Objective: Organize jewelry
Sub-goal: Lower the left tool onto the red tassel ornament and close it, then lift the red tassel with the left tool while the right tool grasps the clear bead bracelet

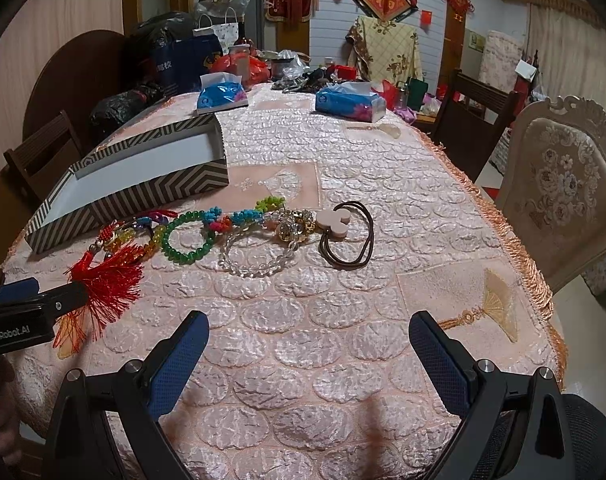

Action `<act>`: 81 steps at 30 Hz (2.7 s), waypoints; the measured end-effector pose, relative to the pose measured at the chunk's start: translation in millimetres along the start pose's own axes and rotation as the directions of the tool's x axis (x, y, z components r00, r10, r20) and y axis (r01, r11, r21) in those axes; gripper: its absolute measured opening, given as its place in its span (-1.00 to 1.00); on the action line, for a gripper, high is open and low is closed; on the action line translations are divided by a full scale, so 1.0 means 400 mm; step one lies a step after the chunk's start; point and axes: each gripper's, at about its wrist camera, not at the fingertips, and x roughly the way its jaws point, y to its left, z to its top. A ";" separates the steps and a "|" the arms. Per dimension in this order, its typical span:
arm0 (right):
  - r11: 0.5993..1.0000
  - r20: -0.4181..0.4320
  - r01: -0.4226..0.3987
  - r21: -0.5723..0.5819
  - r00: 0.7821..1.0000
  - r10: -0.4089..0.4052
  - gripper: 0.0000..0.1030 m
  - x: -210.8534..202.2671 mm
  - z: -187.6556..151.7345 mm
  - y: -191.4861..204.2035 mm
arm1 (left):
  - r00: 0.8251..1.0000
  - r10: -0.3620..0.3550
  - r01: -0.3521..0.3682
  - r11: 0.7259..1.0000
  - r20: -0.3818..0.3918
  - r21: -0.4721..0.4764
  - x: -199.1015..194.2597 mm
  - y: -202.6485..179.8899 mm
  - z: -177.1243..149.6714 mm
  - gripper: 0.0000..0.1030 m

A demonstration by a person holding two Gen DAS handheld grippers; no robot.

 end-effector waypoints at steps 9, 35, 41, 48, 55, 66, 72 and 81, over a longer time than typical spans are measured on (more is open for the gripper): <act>1.000 -0.003 0.002 0.002 1.000 -0.002 0.93 0.001 0.000 -0.004 | 1.000 0.003 -0.003 1.000 -0.017 -0.012 0.013 0.006 0.006 0.99; 1.000 -0.011 0.001 0.026 1.000 -0.001 0.93 0.006 0.002 -0.014 | 0.999 -0.044 0.042 0.995 0.028 0.090 0.072 -0.001 0.030 -0.55; 0.999 -0.015 -0.001 0.032 1.000 0.001 0.93 0.010 0.003 -0.016 | 0.997 0.000 -0.003 0.999 0.071 0.049 0.035 0.070 0.008 -0.86; 0.998 -0.029 -0.006 0.063 1.000 0.008 0.93 0.017 0.009 -0.029 | 0.993 0.050 -0.051 0.999 0.109 0.002 0.001 0.137 -0.010 -0.86; 0.993 -0.032 -0.029 0.111 0.999 0.032 0.93 0.025 0.029 -0.065 | 0.996 0.033 -0.033 0.999 0.088 0.000 0.038 0.134 -0.021 -0.85; 0.989 -0.078 -0.119 0.088 0.989 0.126 0.19 0.110 0.121 -0.102 | 0.996 -0.002 0.005 0.999 0.092 -0.032 0.037 0.147 -0.017 -0.87; 0.958 -0.109 -0.280 0.059 0.952 0.285 -0.33 0.177 0.132 -0.068 | 0.996 -0.006 0.010 0.999 0.090 -0.035 0.037 0.147 -0.017 -0.86; 0.951 -0.139 -0.303 0.063 0.941 0.309 -0.72 0.237 0.132 -0.055 | 0.997 -0.004 0.007 0.999 0.083 -0.042 0.038 0.148 -0.014 -0.87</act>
